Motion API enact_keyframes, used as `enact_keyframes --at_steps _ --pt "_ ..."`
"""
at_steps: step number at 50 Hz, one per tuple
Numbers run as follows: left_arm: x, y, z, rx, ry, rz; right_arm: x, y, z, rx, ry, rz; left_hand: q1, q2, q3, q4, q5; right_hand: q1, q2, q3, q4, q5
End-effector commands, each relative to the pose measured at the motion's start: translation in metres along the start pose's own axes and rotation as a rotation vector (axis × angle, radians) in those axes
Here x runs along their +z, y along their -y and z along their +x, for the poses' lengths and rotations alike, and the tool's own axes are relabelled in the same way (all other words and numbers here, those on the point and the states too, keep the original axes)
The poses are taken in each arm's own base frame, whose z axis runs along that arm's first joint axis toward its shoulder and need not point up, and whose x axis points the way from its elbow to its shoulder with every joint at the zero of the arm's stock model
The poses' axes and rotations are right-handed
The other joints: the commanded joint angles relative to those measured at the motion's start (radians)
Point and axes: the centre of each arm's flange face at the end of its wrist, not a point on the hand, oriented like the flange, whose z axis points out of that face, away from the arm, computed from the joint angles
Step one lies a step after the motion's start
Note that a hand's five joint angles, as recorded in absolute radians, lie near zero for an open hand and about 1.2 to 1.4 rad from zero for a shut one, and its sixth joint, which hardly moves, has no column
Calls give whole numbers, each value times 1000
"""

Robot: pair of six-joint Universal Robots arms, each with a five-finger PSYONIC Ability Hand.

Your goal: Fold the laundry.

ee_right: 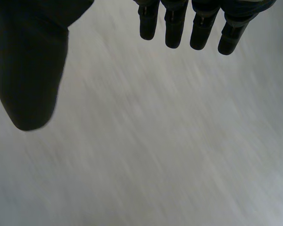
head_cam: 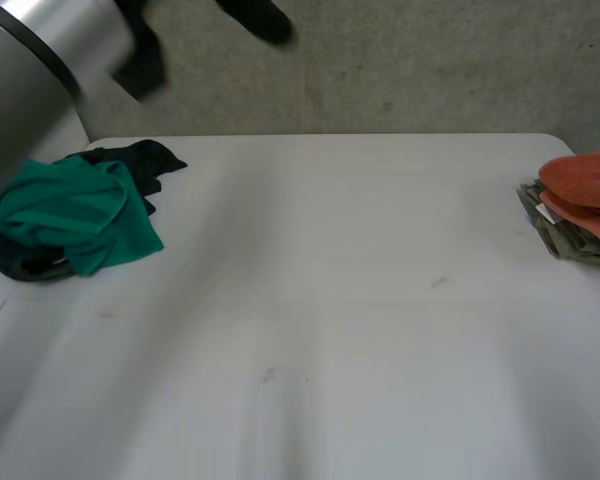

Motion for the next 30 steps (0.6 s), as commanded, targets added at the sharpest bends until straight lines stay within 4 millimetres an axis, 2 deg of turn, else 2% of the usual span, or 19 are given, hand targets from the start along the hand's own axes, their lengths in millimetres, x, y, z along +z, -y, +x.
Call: enact_keyframes --at_steps 1,2,3,4,6,7,8,11,12,16,19,20,22,23,24,25,26,27,30 --pt "-16 -25 -119 241 364 -133 -73 48 -115 202 431 125 8 -27 -3 3 1 -60 -42 -33 -32 -41" --pt "-18 -36 -129 279 384 -175 -85 50 -128 218 480 115 8 -27 -3 3 1 -60 -42 -33 -32 -41" --pt "-22 -49 -139 319 401 -225 -109 51 -149 248 560 76 8 -27 -3 3 1 -60 -42 -33 -32 -41" --pt "-27 -77 -159 392 430 -323 -121 51 -158 259 597 52 5 -30 -6 0 -2 -60 -42 -33 -32 -41" --pt "-32 -106 -173 460 445 -417 -142 46 -171 266 659 -9 0 -36 -12 -6 -8 -60 -42 -33 -32 -41" --pt "-35 -119 -179 489 450 -460 -160 40 -182 262 710 -64 -3 -39 -15 -8 -11 -60 -42 -33 -32 -41" --pt "-41 -148 -192 535 453 -544 -168 35 -186 257 730 -95 2 -33 -9 -3 -5 -60 -42 -33 -32 -41" --pt "-54 -192 -219 587 466 -652 -196 13 -200 216 797 -204 2 -33 -9 -3 -5 -60 -42 -33 -32 -41" --pt "-64 -220 -238 604 479 -701 -201 7 -202 203 805 -230 -3 -39 -15 -8 -11 -60 -42 -33 -32 -41" --pt "-79 -271 -274 637 518 -721 -229 -13 -214 148 858 -307 -1 -36 -12 -6 -8 -60 -42 -33 -32 -41" --pt "-81 -292 -286 652 531 -702 -238 -22 -214 133 870 -341 2 -33 -9 -3 -5 -60 -42 -33 -32 -41" --pt "-86 -307 -295 659 546 -700 -240 -24 -215 132 874 -346 11 -24 0 6 4 -60 -42 -33 -32 -41" --pt "-94 -324 -306 658 563 -710 -244 -27 -215 130 880 -354 29 -7 17 24 21 -60 -42 -33 -32 -41" --pt "-99 -337 -316 661 575 -713 -244 -28 -216 130 880 -354 75 40 64 70 68 -60 -42 -33 -32 -41" --pt "-100 -341 -318 662 575 -715 -245 -28 -216 131 882 -355 119 84 108 114 112 -60 -42 -33 -32 -41" --pt "-98 -345 -319 665 572 -715 -246 -29 -216 128 878 -353 440 404 428 435 432 -60 -42 -33 -32 -41" --pt "-98 -345 -319 665 571 -715 -245 -30 -217 127 875 -353 443 407 431 438 435 -60 -42 -33 -32 -41" --pt "-95 -345 -317 677 569 -716 -245 -30 -217 126 872 -352 1178 1142 1166 1173 1170 -60 -42 -33 -32 -41" --pt "-85 -336 -307 680 562 -698 -244 -30 -216 126 869 -350 1185 1150 1174 1180 1178 -60 -42 -33 -32 -41"
